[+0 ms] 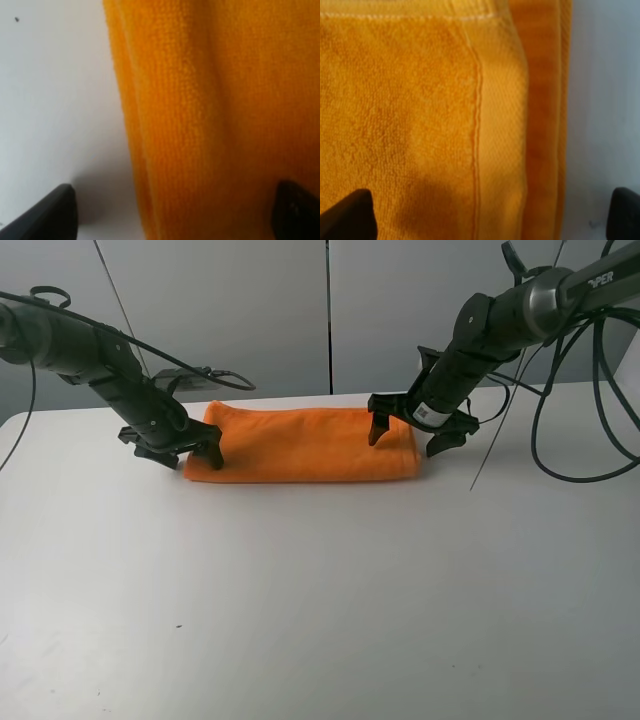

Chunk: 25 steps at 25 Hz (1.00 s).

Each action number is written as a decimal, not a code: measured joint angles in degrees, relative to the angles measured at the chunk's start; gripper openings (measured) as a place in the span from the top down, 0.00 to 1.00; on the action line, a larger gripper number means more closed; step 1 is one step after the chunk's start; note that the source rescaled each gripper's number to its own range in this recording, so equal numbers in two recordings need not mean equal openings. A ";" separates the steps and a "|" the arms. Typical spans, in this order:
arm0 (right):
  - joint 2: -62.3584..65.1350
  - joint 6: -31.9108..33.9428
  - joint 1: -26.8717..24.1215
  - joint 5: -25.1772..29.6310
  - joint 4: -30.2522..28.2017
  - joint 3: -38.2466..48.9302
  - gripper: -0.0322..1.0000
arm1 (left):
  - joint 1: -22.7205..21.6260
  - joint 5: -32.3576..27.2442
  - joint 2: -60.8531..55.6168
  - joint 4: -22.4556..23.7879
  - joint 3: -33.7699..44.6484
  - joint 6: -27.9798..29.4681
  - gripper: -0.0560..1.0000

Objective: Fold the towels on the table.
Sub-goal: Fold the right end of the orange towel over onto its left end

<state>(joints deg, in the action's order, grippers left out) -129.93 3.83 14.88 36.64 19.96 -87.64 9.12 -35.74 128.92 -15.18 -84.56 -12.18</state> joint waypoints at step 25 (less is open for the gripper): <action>-0.55 -2.29 0.00 -1.86 6.88 0.00 0.00 | 0.10 -1.73 1.71 2.77 -1.14 4.93 0.00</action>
<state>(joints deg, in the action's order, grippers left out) -130.48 1.54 14.88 34.78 26.84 -87.64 9.22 -37.47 130.64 -12.40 -85.70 -7.25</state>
